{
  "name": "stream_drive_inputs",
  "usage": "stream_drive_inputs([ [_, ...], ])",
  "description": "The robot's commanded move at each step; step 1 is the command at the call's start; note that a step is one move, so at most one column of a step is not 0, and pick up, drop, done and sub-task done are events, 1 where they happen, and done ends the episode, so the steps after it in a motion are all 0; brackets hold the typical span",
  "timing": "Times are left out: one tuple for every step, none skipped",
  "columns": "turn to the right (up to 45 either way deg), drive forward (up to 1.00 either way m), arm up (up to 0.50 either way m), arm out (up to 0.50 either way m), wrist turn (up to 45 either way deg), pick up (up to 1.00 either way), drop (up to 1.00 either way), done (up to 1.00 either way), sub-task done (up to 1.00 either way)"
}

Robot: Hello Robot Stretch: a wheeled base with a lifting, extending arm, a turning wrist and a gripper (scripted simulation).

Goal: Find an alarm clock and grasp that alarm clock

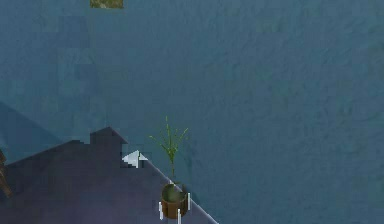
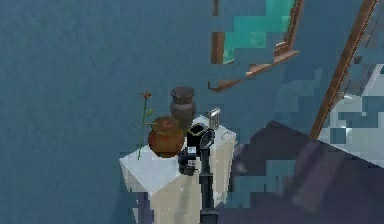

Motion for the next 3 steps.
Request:
stream_drive_inputs([
  [0.0, 0.00, 0.00, 0.00, 0.0, 1.00, 0.00, 0.00, 0.00],
  [0.0, 0.00, 0.10, 0.00, 0.0, 0.00, 0.00, 0.00, 0.00],
  [0.0, 0.00, 0.00, 0.00, 0.0, 0.00, 0.00, 1.00, 0.00],
])
